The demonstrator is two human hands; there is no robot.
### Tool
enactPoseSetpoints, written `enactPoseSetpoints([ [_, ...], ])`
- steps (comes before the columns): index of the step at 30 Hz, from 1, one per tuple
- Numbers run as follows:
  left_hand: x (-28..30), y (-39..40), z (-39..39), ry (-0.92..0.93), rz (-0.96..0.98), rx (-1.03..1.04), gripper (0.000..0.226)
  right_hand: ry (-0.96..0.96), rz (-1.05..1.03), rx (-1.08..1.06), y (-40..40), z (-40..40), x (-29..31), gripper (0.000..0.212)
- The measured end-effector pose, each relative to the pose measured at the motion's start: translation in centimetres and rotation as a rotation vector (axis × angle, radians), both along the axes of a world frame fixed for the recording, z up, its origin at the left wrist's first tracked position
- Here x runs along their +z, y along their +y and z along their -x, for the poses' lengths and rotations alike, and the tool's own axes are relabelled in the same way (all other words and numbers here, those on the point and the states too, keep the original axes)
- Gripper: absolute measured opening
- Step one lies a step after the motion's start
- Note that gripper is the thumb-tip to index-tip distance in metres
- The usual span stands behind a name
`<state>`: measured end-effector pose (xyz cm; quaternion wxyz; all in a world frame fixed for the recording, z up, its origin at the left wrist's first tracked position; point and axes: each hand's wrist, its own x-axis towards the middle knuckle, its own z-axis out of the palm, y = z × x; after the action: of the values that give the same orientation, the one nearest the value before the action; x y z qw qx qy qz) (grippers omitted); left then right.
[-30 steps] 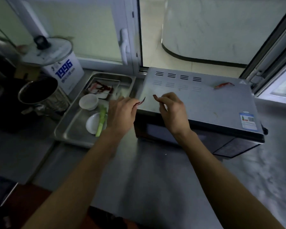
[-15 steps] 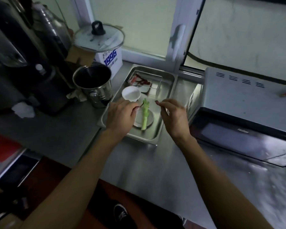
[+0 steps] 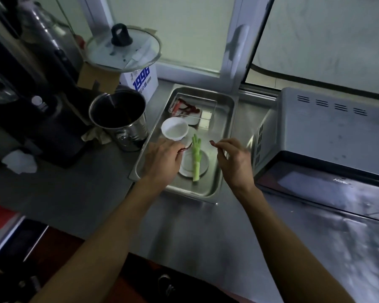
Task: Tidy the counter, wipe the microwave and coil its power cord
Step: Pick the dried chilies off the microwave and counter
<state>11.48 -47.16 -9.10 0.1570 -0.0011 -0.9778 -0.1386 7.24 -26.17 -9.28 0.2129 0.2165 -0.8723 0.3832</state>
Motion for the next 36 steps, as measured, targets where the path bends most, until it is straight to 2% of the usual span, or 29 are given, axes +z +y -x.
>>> enactPoseSetpoints([
  [11,-2.3,-0.6,7.8,-0.091,0.003,-0.042,0.011,-0.092,0.010,-0.055,-0.7,6.6,-4.0,0.021],
  [22,-5.4,-3.6,19.9,-0.159,-0.086,0.005,0.024,-0.165,-0.035,-0.106,-6.3,17.2,-7.5,0.018],
  [29,-8.4,-4.8,26.4,-0.211,-0.114,0.084,0.020,-0.234,-0.012,-0.112,-9.2,23.4,-9.8,0.015],
  [36,-10.6,-5.5,31.2,-0.250,-0.142,0.111,0.022,-0.318,-0.089,-0.078,-11.4,28.1,-11.9,0.019],
])
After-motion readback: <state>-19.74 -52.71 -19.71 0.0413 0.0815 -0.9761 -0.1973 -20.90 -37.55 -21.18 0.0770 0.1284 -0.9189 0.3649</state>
